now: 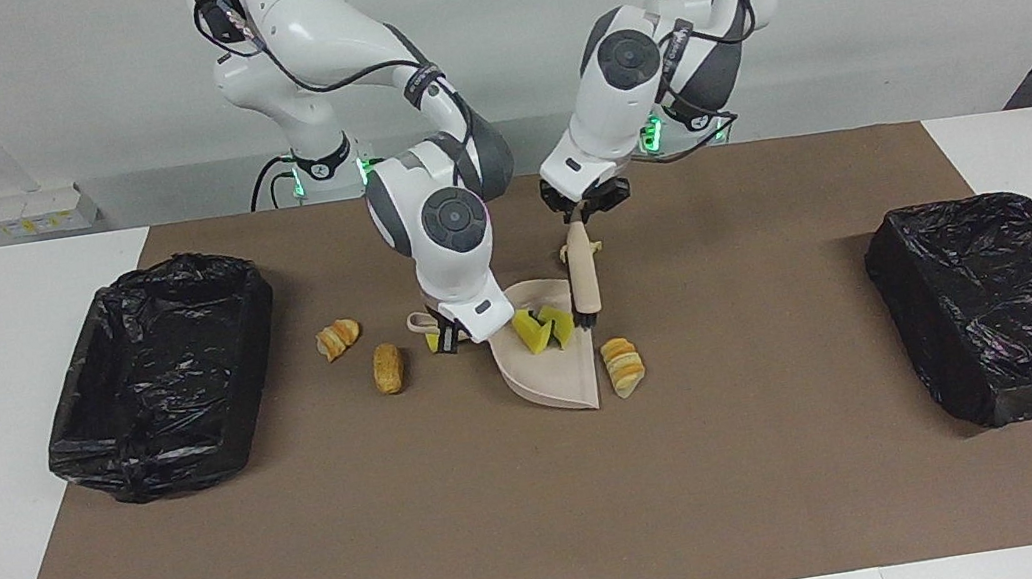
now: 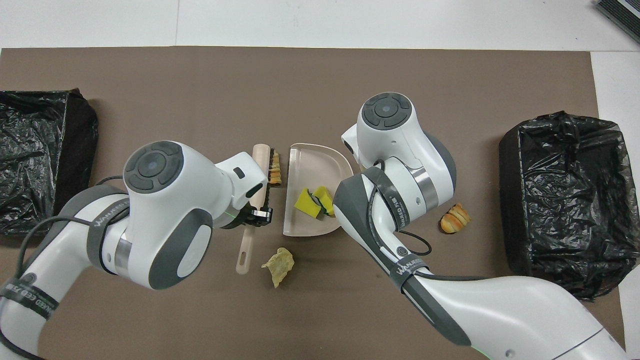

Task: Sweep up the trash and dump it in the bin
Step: 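Sweep the remaining bread chunk into the dustpan with the brush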

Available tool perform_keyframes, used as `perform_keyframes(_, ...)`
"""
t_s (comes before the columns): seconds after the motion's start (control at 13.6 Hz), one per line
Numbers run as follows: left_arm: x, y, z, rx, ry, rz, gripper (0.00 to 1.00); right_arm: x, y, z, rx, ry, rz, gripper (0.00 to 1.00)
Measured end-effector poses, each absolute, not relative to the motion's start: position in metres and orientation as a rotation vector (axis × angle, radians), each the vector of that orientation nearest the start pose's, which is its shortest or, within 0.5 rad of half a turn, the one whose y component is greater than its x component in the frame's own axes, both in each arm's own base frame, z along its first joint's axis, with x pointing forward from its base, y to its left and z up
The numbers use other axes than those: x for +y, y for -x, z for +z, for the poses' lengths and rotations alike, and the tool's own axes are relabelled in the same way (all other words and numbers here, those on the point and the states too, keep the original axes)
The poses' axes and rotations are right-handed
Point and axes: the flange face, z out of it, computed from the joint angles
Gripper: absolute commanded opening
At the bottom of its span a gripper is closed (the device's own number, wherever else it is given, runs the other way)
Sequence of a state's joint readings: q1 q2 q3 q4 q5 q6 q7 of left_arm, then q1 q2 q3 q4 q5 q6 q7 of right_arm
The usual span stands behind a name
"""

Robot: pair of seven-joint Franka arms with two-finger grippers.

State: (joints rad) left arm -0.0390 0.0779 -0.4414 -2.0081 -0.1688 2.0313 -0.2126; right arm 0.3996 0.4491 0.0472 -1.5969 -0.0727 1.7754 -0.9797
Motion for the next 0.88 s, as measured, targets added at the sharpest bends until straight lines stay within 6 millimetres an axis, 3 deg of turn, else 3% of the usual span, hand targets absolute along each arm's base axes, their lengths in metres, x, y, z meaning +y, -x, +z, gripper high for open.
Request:
perform_keyframes(0.15,-0.236,-0.524,0.393,0.36,3.263,0.126,0.0,0.271,-0.586,0.353,-2.097,2.264,0.422,0.0)
perform_keyframes(0.37,-0.229,-0.535,0.353,0.407,3.256,0.171,0.0,0.27,-0.586,0.353,-2.115,2.25,0.42,0.0)
perform_keyframes(0.66,-0.257,-0.51,0.342,0.477,3.233,0.227,0.0,0.27,-0.585,0.351,-2.116,2.25,0.419,0.0)
perform_keyframes(0.88,-0.311,-0.471,0.349,0.43,3.226,0.267,0.0,0.27,-0.585,0.351,-2.117,2.251,0.417,0.0)
